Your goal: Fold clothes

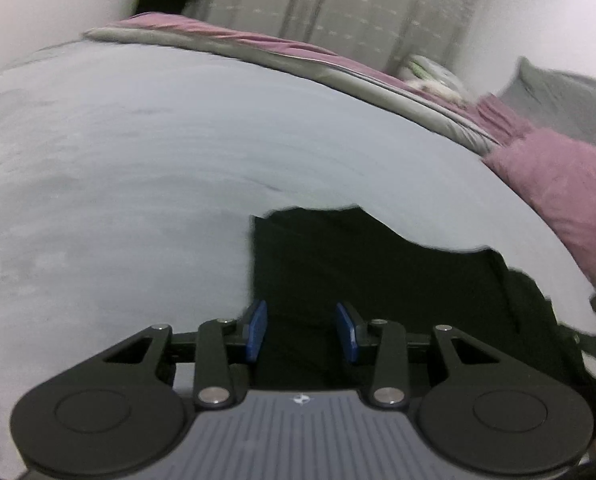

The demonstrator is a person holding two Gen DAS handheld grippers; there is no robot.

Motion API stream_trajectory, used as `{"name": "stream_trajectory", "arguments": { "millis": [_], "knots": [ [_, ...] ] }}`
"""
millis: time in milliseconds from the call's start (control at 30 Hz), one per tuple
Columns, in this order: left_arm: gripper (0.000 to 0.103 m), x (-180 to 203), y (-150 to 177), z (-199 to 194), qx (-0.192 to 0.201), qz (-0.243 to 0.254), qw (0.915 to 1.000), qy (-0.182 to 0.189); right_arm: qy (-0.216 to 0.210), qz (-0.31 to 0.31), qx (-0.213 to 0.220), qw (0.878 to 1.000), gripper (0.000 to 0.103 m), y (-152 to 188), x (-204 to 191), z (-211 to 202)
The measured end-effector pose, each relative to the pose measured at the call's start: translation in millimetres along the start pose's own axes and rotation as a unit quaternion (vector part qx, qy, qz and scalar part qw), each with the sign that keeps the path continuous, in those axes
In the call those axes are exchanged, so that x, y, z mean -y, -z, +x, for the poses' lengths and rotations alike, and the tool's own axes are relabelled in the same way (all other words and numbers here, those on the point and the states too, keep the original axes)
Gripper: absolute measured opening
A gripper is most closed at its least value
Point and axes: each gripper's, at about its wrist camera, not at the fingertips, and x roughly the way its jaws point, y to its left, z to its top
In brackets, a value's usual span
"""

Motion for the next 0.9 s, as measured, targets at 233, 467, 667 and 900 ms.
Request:
{"name": "stream_trajectory", "arguments": {
  "millis": [233, 467, 667, 900],
  "knots": [
    [0.039, -16.2, -22.8, 9.5, -0.028, -0.034, 0.9990, 0.005, -0.019, 0.004, -0.003, 1.000, 0.043, -11.0, -0.1, -6.6],
    [0.041, 2.4, -44.5, 34.0, -0.051, 0.024, 0.9984, 0.008, -0.054, -0.015, -0.014, 0.998, 0.047, -36.2, -10.3, 5.1],
    [0.044, 13.1, -66.4, 59.0, -0.047, 0.076, 0.9959, 0.013, -0.065, -0.053, -0.037, 0.996, 0.047, -59.9, -19.0, 34.6],
    [0.044, 25.6, -84.0, 89.2, -0.065, 0.149, 0.9864, 0.025, -0.076, -0.070, -0.052, 0.993, 0.047, -82.4, -13.5, 64.0]
  ]
}}
